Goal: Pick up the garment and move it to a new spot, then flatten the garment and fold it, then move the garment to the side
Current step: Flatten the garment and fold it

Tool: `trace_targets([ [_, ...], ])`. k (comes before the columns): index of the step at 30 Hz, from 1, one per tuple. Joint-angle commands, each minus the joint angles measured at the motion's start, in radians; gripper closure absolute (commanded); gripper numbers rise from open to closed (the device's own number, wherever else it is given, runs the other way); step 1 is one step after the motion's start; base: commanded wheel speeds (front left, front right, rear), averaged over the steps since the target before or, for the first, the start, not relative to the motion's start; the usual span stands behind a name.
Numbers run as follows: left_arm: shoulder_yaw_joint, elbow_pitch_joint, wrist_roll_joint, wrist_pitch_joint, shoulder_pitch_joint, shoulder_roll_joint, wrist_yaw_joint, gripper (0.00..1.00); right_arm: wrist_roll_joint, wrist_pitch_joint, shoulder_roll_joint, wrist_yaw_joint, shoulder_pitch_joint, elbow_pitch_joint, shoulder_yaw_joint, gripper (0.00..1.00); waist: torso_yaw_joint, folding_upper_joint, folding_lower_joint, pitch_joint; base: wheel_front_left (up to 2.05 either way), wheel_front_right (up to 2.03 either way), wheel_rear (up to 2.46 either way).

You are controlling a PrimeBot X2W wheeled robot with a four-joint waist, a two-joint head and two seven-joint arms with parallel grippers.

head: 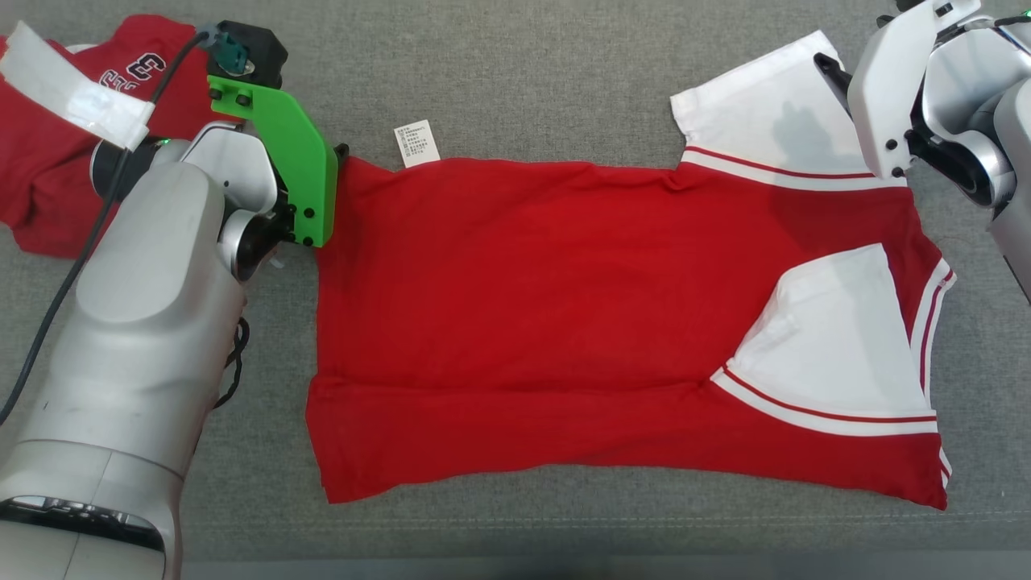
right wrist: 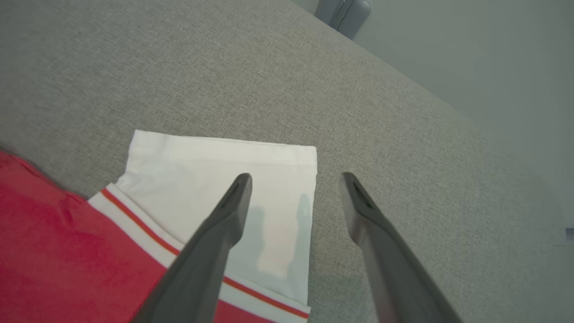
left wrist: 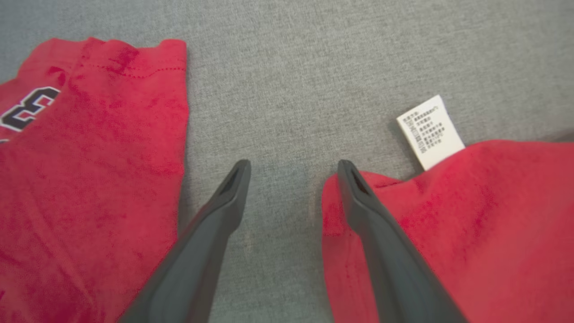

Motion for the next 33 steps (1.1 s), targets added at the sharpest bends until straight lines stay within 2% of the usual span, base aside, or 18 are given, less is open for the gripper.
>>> trace_targets([
  [1,-0.004,0.007,-0.006,0.01,-0.022,0.001,-0.003,0.0,0.01,-0.009,-0.001,-0.001,-0.013,0.011,0.006,0.0,-0.009,0.0,-0.0002,0.026,0.0,0.0,0.0],
  [9,-0.027,0.021,-0.043,0.044,-0.049,-0.002,-0.003,0.0,0.023,-0.07,-0.009,-0.001,-0.057,0.106,0.032,0.0,-0.002,0.0,-0.0002,0.037,0.0,0.0,0.0],
  [18,-0.039,0.02,-0.06,0.064,-0.045,-0.005,-0.002,0.0,0.042,-0.125,0.0,-0.001,-0.053,0.195,0.048,0.0,0.007,0.0,-0.0002,-0.013,0.0,0.0,0.0],
  [26,-0.062,0.011,-0.079,0.101,-0.009,-0.001,-0.003,0.03,0.059,-0.154,0.028,-0.001,-0.076,0.232,0.076,0.0,-0.018,0.0,-0.0002,-0.017,0.0,0.0,0.0],
  [29,-0.068,0.015,-0.081,0.108,-0.006,0.001,-0.001,0.11,0.062,-0.161,0.03,-0.001,-0.087,0.239,0.089,0.0,-0.025,0.0,-0.0002,-0.009,0.0,0.0,0.0],
  [31,-0.07,0.019,-0.082,0.115,-0.005,0.001,0.002,0.21,0.065,-0.167,0.027,-0.001,-0.093,0.245,0.095,0.0,-0.027,0.0,-0.0002,-0.005,0.0,0.0,0.0],
  [32,-0.072,0.022,-0.077,0.116,-0.006,0.005,0.008,0.32,0.064,-0.169,0.026,-0.001,-0.094,0.248,0.099,0.0,-0.028,0.0,-0.0002,-0.003,0.0,0.0,0.0],
  [33,-0.075,0.024,-0.07,0.114,-0.007,0.009,0.014,0.47,0.063,-0.172,0.024,-0.001,-0.096,0.25,0.103,0.0,-0.028,0.0,-0.0002,-0.002,0.0,0.0,0.0],
])
